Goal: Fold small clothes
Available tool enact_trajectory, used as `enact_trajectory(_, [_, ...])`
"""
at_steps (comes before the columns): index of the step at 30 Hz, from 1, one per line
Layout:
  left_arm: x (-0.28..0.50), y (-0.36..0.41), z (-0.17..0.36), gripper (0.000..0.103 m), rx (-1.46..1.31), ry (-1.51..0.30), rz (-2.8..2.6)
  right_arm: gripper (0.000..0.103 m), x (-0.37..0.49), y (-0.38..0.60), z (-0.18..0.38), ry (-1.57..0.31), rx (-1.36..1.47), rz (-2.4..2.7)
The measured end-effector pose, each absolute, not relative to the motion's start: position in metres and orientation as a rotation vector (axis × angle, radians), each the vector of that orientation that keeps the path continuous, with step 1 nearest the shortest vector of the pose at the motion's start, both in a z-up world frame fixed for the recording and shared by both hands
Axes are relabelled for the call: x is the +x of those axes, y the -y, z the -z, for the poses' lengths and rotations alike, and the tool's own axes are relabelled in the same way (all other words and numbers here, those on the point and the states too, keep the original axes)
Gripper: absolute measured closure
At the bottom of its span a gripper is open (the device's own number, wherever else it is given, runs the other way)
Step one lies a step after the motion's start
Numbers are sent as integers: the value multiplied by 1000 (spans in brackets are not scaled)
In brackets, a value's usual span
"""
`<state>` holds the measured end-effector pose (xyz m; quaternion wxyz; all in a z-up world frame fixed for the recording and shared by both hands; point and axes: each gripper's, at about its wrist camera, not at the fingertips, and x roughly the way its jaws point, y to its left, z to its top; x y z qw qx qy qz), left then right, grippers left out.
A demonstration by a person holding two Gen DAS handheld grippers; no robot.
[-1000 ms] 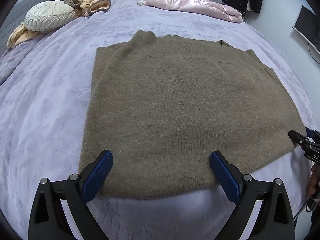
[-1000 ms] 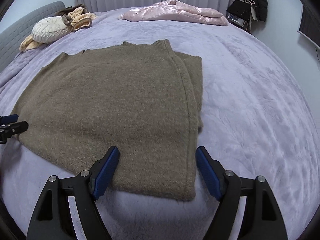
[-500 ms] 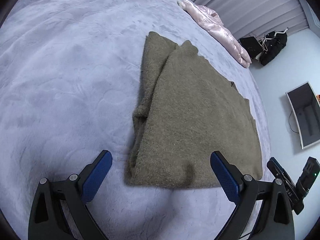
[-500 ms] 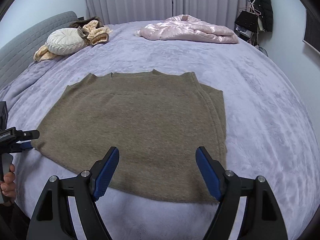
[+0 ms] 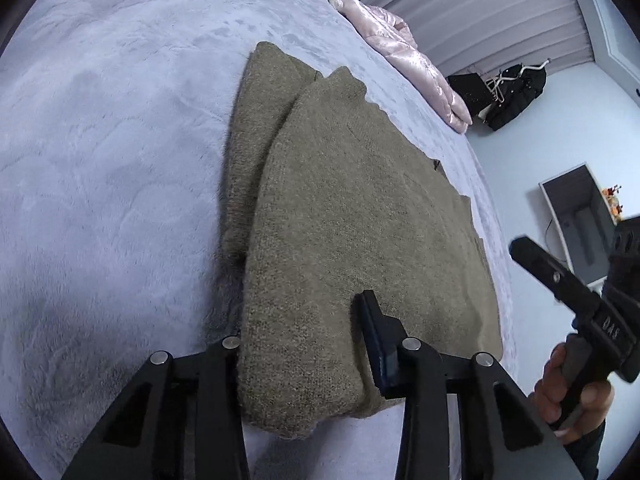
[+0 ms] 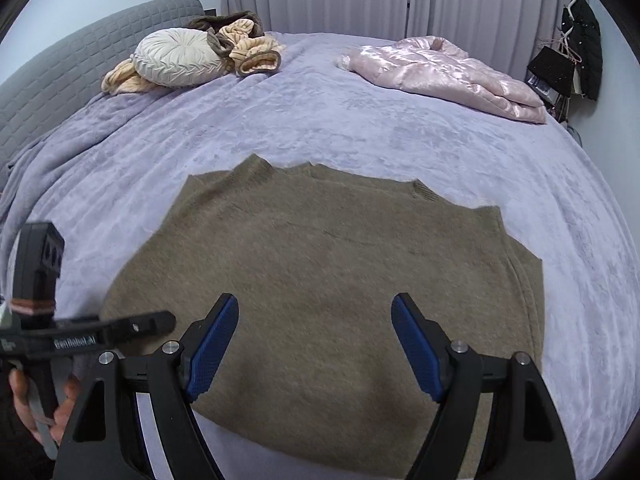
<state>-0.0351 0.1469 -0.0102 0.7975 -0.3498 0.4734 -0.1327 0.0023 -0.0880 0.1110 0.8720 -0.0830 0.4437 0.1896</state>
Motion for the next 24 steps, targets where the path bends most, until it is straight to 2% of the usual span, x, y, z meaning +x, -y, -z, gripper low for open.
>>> enact_trajectory(7, [-37, -144, 13, 63, -702, -972, 274, 21, 76, -24, -98, -1113, -117, -546])
enact_trajectory(11, [-35, -146, 15, 63, -713, -966, 283, 21, 112, -94, -64, -1231, -238, -458])
enact_trajectory(16, [-33, -143, 15, 63, -693, -956, 283, 21, 130, -131, -29, -1351, -311, -359])
enact_trajectory(21, [-40, -142, 13, 64, -686, -949, 286, 18, 131, -156, -8, -1351, -463, -286])
enact_trajectory(22, [-44, -142, 12, 64, -685, -947, 286, 22, 130, -159, -6, -1336, -492, -286])
enact_trajectory(23, [-46, -143, 12, 64, -686, -947, 285, 43, 128, -160, -7, -1312, -510, -288])
enact_trajectory(24, [-53, -143, 10, 64, -687, -946, 287, 59, 127, -159, -8, -1296, -523, -285])
